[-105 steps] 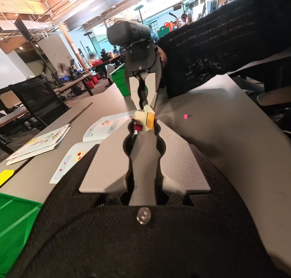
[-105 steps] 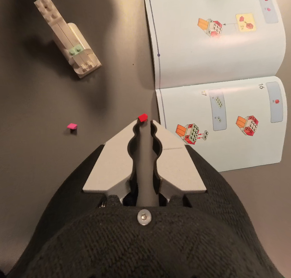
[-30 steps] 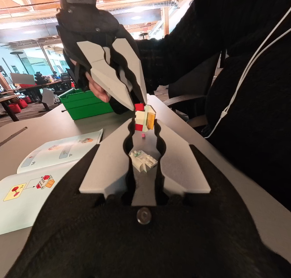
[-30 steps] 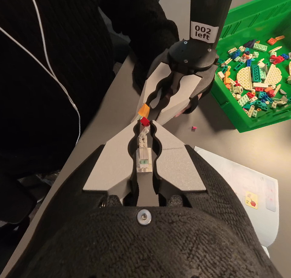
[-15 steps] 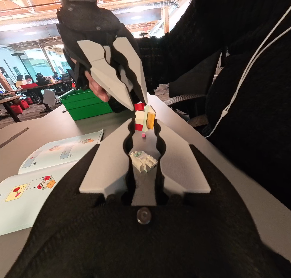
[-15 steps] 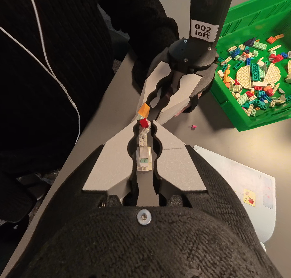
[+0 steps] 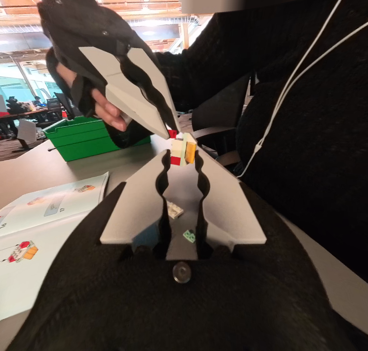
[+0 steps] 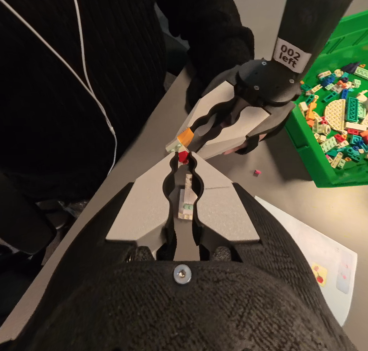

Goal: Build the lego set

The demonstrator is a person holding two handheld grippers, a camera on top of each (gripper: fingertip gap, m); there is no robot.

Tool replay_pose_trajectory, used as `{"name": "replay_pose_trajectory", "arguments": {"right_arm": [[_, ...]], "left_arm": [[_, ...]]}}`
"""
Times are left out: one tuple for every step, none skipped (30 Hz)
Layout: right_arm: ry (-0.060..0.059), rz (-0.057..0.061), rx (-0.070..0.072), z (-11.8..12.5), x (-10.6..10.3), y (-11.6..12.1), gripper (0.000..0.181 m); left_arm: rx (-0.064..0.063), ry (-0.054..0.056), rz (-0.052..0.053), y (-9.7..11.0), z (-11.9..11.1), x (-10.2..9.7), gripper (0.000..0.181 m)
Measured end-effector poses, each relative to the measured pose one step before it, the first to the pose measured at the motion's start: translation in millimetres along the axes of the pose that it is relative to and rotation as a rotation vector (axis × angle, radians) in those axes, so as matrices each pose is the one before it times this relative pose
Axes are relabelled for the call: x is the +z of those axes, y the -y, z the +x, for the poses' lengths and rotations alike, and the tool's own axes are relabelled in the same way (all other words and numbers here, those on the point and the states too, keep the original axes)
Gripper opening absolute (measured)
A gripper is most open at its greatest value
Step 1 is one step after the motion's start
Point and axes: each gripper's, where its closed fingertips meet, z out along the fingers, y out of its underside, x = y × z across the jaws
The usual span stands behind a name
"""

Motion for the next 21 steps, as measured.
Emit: {"name": "replay_pose_trajectory", "arguments": {"right_arm": [[0.0135,-0.0049,-0.0031,-1.34,0.43,1.09,0.008],[0.0113,-0.0052,-0.0051,-1.15,0.55,1.32,0.008],[0.0076,-0.0053,-0.0061,-0.67,0.87,1.36,0.008],[0.0050,-0.0054,-0.0060,-0.25,0.87,1.53,0.008],[0.0075,-0.0059,-0.0063,-0.60,0.96,1.46,0.008],[0.0093,-0.0053,-0.0053,-0.80,1.09,1.51,0.008],[0.0108,-0.0048,-0.0032,-1.05,0.98,1.46,0.008],[0.0124,-0.0052,-0.0018,-1.30,0.87,1.34,0.008],[0.0115,-0.0048,-0.0015,-1.15,0.74,1.11,0.008],[0.0088,-0.0040,-0.0021,-0.73,0.49,1.20,0.008],[0.0074,-0.0036,-0.0021,-0.53,0.58,1.19,0.008],[0.0083,-0.0027,-0.0016,-0.63,0.57,1.25,0.008],[0.0084,-0.0016,-0.0019,-0.68,0.85,1.47,0.008],[0.0088,-0.0007,-0.0020,-0.62,0.99,1.56,0.008],[0.0100,-0.0007,-0.0011,-0.74,1.08,1.53,0.008],[0.0115,-0.0015,0.0003,-0.82,1.19,1.35,0.008],[0.0117,-0.0029,0.0011,-0.78,1.25,1.06,0.008],[0.0100,-0.0032,0.0025,-0.41,1.10,0.79,0.008],[0.0111,-0.0030,0.0039,-0.47,0.85,0.43,0.008],[0.0127,-0.0017,0.0053,-0.64,0.65,0.36,0.008],[0.0121,-0.0004,0.0058,-0.51,0.45,0.41,0.008]], "left_arm": [[-0.0150,-0.0178,0.0095,1.23,2.10,-0.01,0.024],[-0.0158,-0.0162,0.0104,1.38,1.73,-0.03,0.024],[-0.0137,-0.0161,0.0067,0.78,1.72,-0.14,0.024],[-0.0117,-0.0133,0.0038,0.58,1.52,0.02,0.024],[-0.0088,-0.0123,0.0036,0.37,1.42,0.04,0.024],[-0.0098,-0.0135,0.0044,0.59,1.65,0.09,0.024],[-0.0106,-0.0117,0.0061,0.78,1.32,-0.19,0.024],[-0.0105,-0.0114,0.0069,0.82,1.18,-0.25,0.024],[-0.0114,-0.0110,0.0070,0.95,1.08,-0.34,0.024],[-0.0116,-0.0140,0.0061,0.74,1.52,-0.34,0.023],[-0.0123,-0.0133,0.0050,0.56,1.39,-0.13,0.023],[-0.0110,-0.0132,0.0042,0.53,1.51,0.00,0.023],[-0.0118,-0.0156,0.0045,0.49,1.90,-0.02,0.023],[-0.0123,-0.0153,0.0041,0.42,1.80,0.14,0.023],[-0.0090,-0.0132,0.0038,0.37,1.57,0.21,0.023],[-0.0083,-0.0112,0.0023,0.24,1.34,0.21,0.023],[-0.0045,-0.0099,0.0011,0.03,1.39,0.24,0.023],[-0.0023,-0.0079,-0.0023,-0.30,1.15,0.34,0.023],[-0.0005,-0.0035,-0.0026,-0.37,0.59,0.43,0.023],[0.0013,-0.0039,-0.0020,-0.37,0.83,0.27,0.023],[0.0003,-0.0036,-0.0003,-0.10,0.66,0.28,0.023]]}}
